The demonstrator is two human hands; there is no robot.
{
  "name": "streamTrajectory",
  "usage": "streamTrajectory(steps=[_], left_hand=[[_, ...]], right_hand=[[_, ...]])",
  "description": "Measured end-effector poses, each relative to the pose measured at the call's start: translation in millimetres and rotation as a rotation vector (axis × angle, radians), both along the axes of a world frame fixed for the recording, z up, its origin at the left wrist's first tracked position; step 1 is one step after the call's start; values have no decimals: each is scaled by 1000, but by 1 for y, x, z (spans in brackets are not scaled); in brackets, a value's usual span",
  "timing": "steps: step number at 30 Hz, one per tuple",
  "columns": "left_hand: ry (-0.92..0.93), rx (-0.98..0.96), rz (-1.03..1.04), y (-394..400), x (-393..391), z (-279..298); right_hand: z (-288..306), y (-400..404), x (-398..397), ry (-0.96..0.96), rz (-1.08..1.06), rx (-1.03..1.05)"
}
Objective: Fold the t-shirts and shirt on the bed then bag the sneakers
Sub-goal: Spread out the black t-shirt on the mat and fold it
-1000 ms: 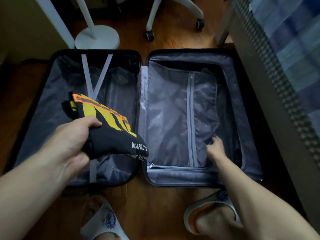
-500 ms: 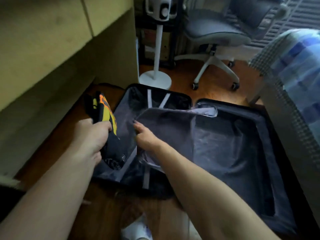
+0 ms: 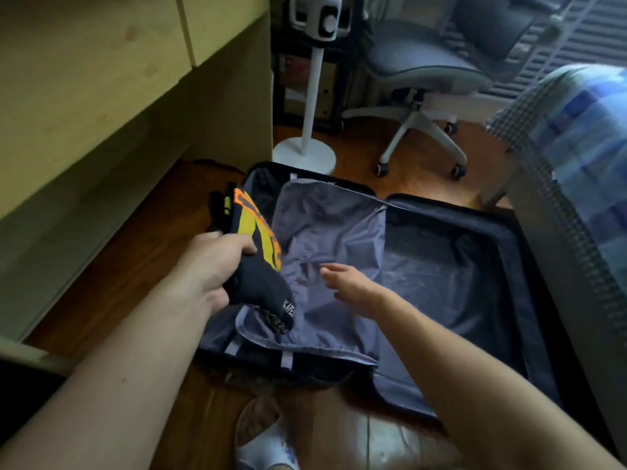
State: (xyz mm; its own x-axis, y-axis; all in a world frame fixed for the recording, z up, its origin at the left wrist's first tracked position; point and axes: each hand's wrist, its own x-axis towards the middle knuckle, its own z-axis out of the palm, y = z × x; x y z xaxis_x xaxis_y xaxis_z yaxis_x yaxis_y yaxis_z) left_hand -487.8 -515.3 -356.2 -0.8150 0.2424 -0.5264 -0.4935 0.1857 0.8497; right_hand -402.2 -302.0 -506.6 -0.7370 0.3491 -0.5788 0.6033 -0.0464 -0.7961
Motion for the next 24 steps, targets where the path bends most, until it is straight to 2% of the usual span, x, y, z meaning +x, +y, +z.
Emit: streamTrajectory(steps=[3,5,8,10,13,16,18,20,24], left_hand=[[-185,128,-186,27,17,9],[-277,191,-322,49,32,11],[-325,242,-518,92,60,5],[-296,194,-595,128,84,-11],[-184,51,-659,189,124,-61],[-80,-139,-729,247,155,-139],[70,-337,-772,272,171,-196],[201,-552,-827,279,183,-245],[246,-925,-1080,257,202,-306]], right_hand=[[26,29,52,-9,-114,-318],[45,43,93,120,-170,-560],[65,71,158,257,-366,-689],[60,96,195,284,-466,-630],[24,135,240,274,-621,-392],[-32,169,270,155,-658,-184],[-81,186,280,41,-682,-94],[-126,193,284,-63,-666,-6],[-182,175,282,-211,-450,68]])
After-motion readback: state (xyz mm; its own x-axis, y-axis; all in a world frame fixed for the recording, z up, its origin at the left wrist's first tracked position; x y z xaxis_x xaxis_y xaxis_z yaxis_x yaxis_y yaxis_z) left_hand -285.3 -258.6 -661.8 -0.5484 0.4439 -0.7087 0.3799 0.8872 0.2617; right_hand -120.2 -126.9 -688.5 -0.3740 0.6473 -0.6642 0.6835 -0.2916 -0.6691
